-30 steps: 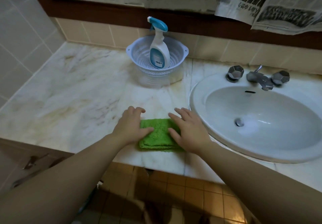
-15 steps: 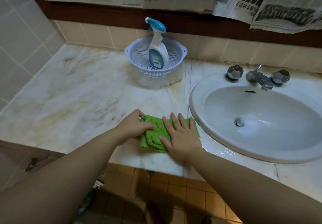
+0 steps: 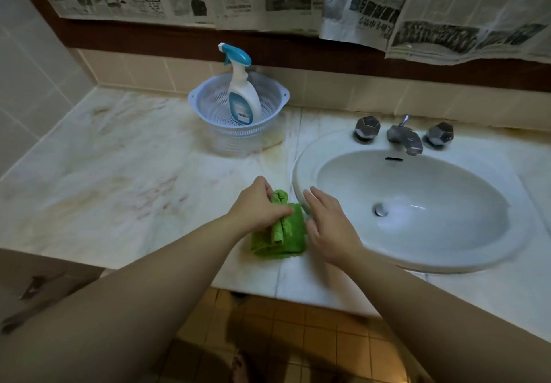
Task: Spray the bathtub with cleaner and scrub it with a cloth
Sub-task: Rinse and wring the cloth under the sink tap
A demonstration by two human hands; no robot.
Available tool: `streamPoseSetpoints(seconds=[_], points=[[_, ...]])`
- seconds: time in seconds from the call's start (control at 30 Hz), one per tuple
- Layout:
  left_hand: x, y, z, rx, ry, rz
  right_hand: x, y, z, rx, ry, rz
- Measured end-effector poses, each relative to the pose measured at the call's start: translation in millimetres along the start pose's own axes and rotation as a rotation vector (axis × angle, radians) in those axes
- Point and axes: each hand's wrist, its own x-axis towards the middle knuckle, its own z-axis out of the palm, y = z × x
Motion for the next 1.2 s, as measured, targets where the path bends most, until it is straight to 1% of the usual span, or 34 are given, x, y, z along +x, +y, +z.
streamPoseSetpoints(seconds=[0.13,0.27,0.33,0.4,0.43,0.5,0.53,0.57,0.63,0.7,0.77,0.83,0.93,1.0,1.07,1.2], points=[[2,0,12,-0.084,-0.167,-0.056,-9,12,-7,0.021,-0.002,0.01],[5,-12,-7,-0.264,-0.307,-0.072,-3,9,-3,0.026,0.018,-0.013],[4,-20,-17,-0.282,-0.343,-0.041,1,-2,1,0.02,-0.004,-0.05],[4,-27,-21,-0.258,-0.285,0.016,4,-14,9,-0.021,-0.044,-0.096],[6,-34,-22,-0.247,-0.213,0.035,6,-19,15,-0.062,-0.065,-0.107],[12,-49,-24,-0.209,-0.04,0.022,9,-23,27,-0.153,-0.096,-0.082],[13,-55,-25,-0.171,0.02,-0.001,9,-22,32,-0.189,-0.097,-0.057],[14,-61,-25,-0.123,0.042,-0.028,9,-21,35,-0.218,-0.09,-0.039],[15,-67,-24,-0.071,-0.025,-0.066,9,-23,41,-0.278,-0.049,-0.048],[14,-68,-21,-0.12,-0.102,-0.083,12,-32,45,-0.344,0.001,-0.085],[13,-70,-21,-0.21,-0.133,-0.101,18,-49,48,-0.357,0.019,-0.11],[10,-74,-27,-0.343,-0.188,-0.14,20,-68,52,-0.289,-0.012,-0.132],[3,-86,-41,-0.538,-0.28,-0.199,19,-76,64,-0.29,-0.058,-0.093],[2,-99,-50,-0.556,-0.234,-0.213,19,-74,73,-0.314,-0.076,-0.052],[3,-112,-58,-0.526,-0.181,-0.212,17,-70,79,-0.333,-0.081,-0.056],[8,-124,-62,-0.548,-0.176,-0.216,14,-65,81,-0.363,-0.084,-0.077]])
